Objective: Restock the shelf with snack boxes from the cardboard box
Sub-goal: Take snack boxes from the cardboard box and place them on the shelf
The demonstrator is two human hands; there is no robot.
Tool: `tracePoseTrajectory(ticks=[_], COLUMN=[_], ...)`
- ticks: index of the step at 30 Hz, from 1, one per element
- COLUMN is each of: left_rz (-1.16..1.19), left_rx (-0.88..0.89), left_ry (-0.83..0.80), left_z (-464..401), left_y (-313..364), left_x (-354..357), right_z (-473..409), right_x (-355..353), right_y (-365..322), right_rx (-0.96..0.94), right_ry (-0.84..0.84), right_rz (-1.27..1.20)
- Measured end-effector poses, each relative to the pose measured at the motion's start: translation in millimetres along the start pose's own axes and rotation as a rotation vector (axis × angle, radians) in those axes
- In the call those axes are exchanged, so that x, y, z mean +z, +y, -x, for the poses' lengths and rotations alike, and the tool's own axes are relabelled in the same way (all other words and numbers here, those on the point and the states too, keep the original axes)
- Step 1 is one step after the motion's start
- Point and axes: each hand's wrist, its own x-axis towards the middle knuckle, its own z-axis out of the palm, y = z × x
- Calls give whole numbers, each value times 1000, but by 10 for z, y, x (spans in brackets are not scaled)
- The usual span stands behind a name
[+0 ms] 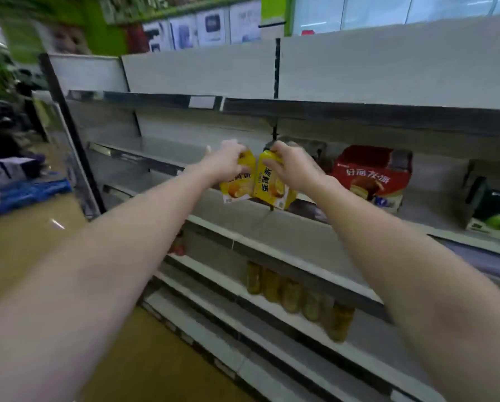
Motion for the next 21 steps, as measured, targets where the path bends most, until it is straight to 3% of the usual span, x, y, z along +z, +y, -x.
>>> tracePoseTrajectory(ticks=[12, 21], left_rz=[50, 165], left_rx=[38, 202], left_ry=[67, 1], left_z=[-1023, -2079], left_y=[-1133, -2117], left_x=[261, 571], right_z=[-1206, -2172], right_x=[867, 1688], right_y=[-64, -125], right_rx=[-4, 78], right_ry=[-26, -111], right_rz=[48, 353])
